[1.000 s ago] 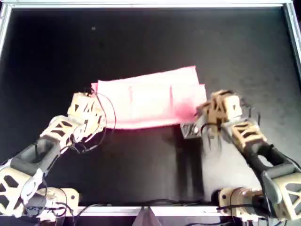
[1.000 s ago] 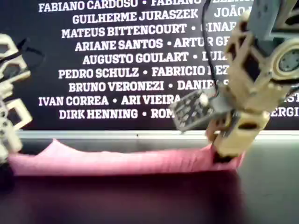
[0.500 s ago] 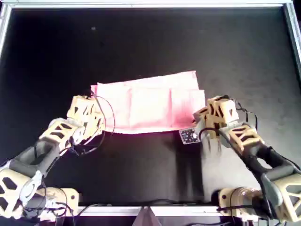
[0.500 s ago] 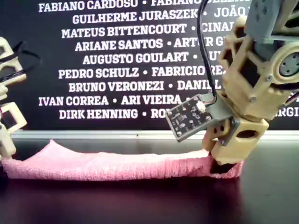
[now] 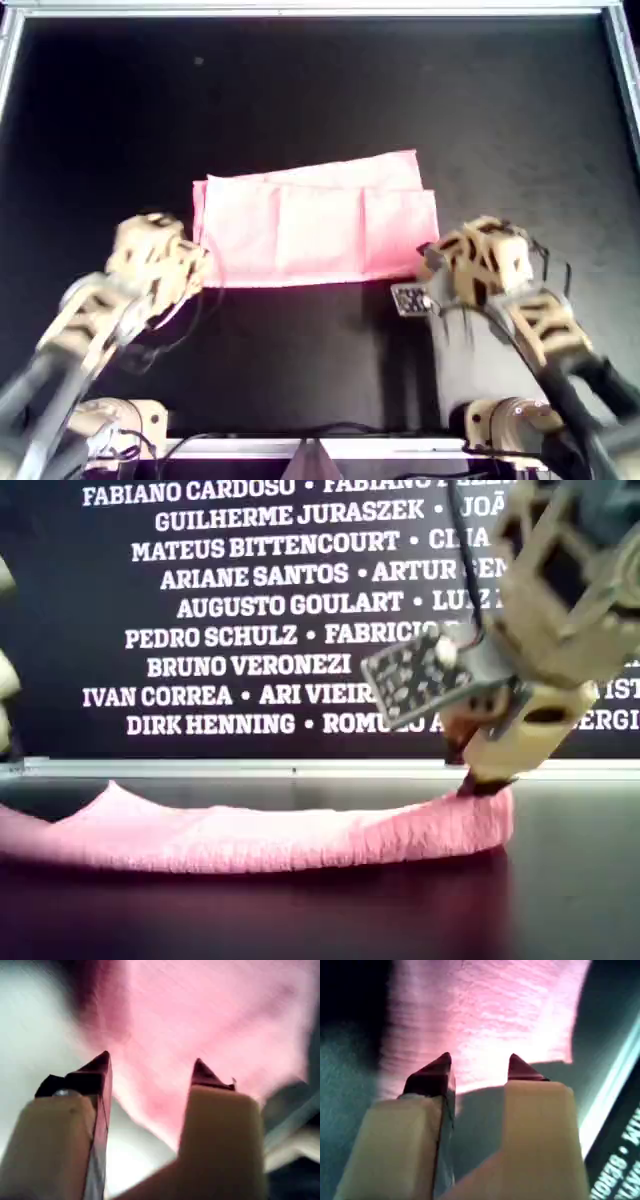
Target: Fold a cloth
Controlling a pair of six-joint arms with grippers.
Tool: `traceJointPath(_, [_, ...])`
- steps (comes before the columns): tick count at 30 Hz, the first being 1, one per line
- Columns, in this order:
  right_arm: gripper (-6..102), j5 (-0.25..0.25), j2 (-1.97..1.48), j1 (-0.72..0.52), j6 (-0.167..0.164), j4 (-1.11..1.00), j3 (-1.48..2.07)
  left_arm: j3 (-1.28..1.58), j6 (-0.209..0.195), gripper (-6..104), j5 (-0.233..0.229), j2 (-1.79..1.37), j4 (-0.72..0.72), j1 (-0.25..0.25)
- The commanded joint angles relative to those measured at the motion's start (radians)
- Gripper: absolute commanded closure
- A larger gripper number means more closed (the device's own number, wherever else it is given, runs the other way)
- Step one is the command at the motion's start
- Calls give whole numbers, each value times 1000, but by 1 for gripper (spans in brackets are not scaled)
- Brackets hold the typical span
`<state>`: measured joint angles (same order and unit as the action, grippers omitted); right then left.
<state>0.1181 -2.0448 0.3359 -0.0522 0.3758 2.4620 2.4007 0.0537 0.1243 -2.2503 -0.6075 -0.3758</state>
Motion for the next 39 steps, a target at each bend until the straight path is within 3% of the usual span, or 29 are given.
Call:
traceJointPath(1, [51, -8, -193, -6, -2, -25, 78, 48, 3, 38, 5, -279, -12, -9])
traceJointPath(10, [51, -11, -703, -9, -2, -23, 356, 256, 8, 38, -14, -856, -12, -3])
traceJointPath(16, [51, -11, -1066, -21, -2, -23, 465, 342, 8, 38, -15, -859, -12, -3])
traceJointPath(20, [49, -9, -1075, -41, -2, -25, 488, 365, 8, 37, -15, -859, -9, 6])
traceJointPath(23, [49, -6, -1069, -40, 15, -25, 489, 365, 8, 37, -15, -859, -8, 52])
traceJointPath(25, [49, 5, -1069, -43, 0, -25, 492, 365, 8, 37, -15, -859, -3, 97])
traceJointPath(32, [49, -11, -1048, -51, 14, -25, 494, 388, 6, 37, -5, -857, -2, 339])
traceJointPath(39, [39, -9, -776, -52, 15, -25, 465, 499, 6, 37, 5, -857, 3, 359])
